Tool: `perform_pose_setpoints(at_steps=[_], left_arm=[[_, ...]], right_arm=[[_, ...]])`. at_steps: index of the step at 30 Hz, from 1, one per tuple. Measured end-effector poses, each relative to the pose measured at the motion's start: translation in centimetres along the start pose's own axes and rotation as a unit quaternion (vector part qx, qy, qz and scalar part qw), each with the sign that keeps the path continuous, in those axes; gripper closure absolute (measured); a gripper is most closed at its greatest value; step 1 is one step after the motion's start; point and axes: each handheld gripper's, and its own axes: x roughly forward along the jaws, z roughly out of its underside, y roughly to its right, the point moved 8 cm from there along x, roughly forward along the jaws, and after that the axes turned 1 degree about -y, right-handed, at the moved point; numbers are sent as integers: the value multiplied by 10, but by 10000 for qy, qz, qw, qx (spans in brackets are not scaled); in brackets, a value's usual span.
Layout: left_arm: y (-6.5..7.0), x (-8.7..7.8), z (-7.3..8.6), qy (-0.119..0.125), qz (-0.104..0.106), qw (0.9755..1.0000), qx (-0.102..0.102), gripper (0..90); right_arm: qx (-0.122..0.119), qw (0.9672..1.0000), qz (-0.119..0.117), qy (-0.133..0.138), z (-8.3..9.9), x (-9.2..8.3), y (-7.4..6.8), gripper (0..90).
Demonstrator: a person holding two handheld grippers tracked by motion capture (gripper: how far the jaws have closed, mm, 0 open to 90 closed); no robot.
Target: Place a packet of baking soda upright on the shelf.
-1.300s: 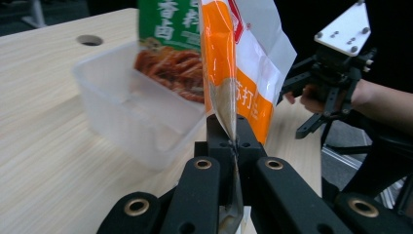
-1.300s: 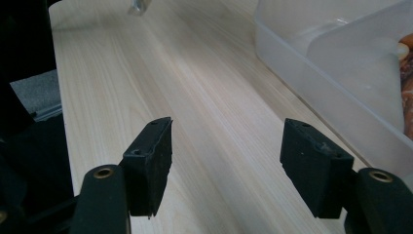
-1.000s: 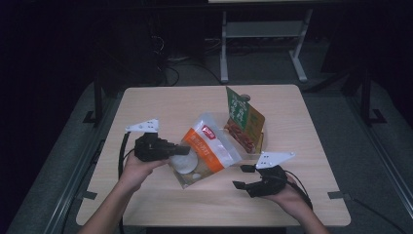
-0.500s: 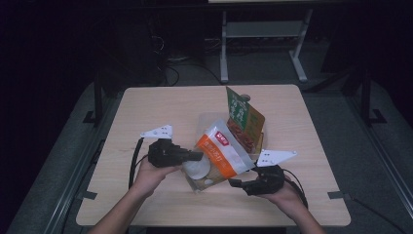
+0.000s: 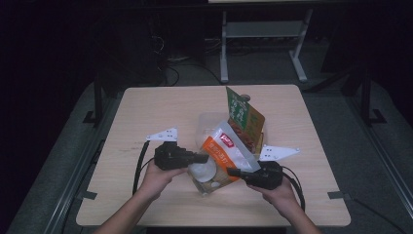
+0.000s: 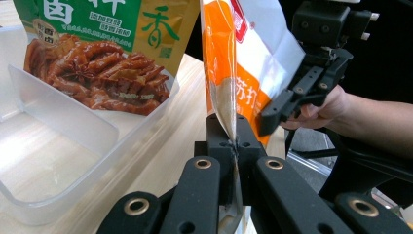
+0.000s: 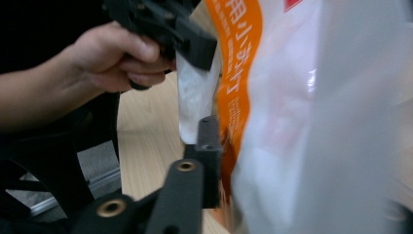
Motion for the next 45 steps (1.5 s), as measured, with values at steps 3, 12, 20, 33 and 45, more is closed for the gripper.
perform_pose_setpoints(at_steps=[3, 12, 20, 33, 45], left_arm=[[-2, 1, 3, -88, -25, 9999, 53, 897], [-8, 4, 11, -333, -176, 9991, 204, 866], [-18, 2, 12, -374, -618, 9971, 247, 604], [-21, -17, 46, -1060, -1152, 9864, 508, 266], [-30, -28, 86, -1509, -1392, 9781, 356, 179]], right_arm=[[-32, 10000, 21, 38, -3, -3, 1, 876], [-49, 9999, -152, -14, -11, -5, -4, 899], [-167, 9991, -378, 9, -19, -4, -15, 900], [-249, 9994, -203, 111, -32, -11, -13, 900], [-238, 9994, 71, 221, -53, -6, -9, 900]])
